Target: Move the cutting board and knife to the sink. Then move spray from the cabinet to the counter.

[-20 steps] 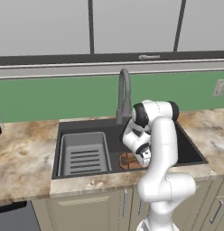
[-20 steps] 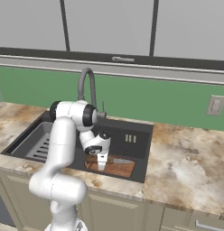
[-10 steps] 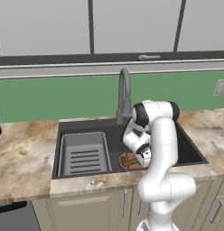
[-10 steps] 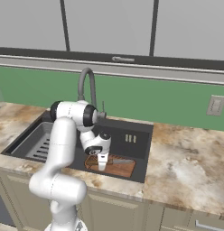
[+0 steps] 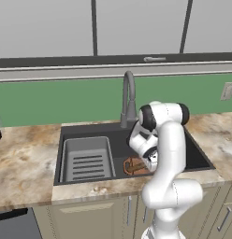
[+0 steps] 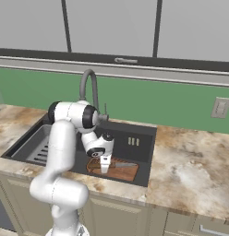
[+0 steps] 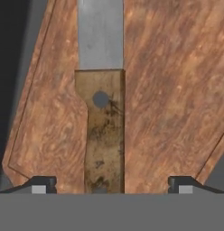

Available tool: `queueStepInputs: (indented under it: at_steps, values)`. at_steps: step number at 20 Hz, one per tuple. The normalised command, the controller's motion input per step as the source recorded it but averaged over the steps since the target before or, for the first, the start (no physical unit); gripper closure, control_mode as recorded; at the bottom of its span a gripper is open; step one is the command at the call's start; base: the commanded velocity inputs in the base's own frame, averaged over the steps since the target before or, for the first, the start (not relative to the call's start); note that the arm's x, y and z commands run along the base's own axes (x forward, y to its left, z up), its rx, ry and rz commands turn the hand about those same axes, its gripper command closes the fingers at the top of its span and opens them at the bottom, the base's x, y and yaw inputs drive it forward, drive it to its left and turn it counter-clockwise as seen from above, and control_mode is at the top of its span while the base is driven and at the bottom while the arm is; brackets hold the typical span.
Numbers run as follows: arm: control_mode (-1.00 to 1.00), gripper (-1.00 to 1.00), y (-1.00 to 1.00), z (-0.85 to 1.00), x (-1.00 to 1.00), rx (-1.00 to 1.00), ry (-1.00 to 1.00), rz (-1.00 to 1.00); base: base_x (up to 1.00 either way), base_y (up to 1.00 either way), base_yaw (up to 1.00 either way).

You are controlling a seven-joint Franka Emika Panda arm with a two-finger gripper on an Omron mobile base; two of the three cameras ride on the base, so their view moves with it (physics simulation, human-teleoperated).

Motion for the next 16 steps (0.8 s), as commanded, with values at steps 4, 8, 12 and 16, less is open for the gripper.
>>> queueStepInputs:
  at_steps: [4, 8, 12, 16]
  values:
    - [-1.0, -1.0, -0.02, 0.41, -0.01, 0.0, 0.09, 0.0, 0.0, 0.0, 0.0]
    - [-1.0, -1.0, 0.0, 0.41, -0.06, 0.0, 0.08, 0.0, 0.0, 0.0, 0.0]
    - [-1.0, -1.0, 0.0, 0.45, -0.05, 0.0, 0.06, 0.0, 0.0, 0.0, 0.0]
    - [-1.0, -1.0, 0.0, 0.49, 0.0, 0.0, 0.07, 0.0, 0.0, 0.0, 0.0]
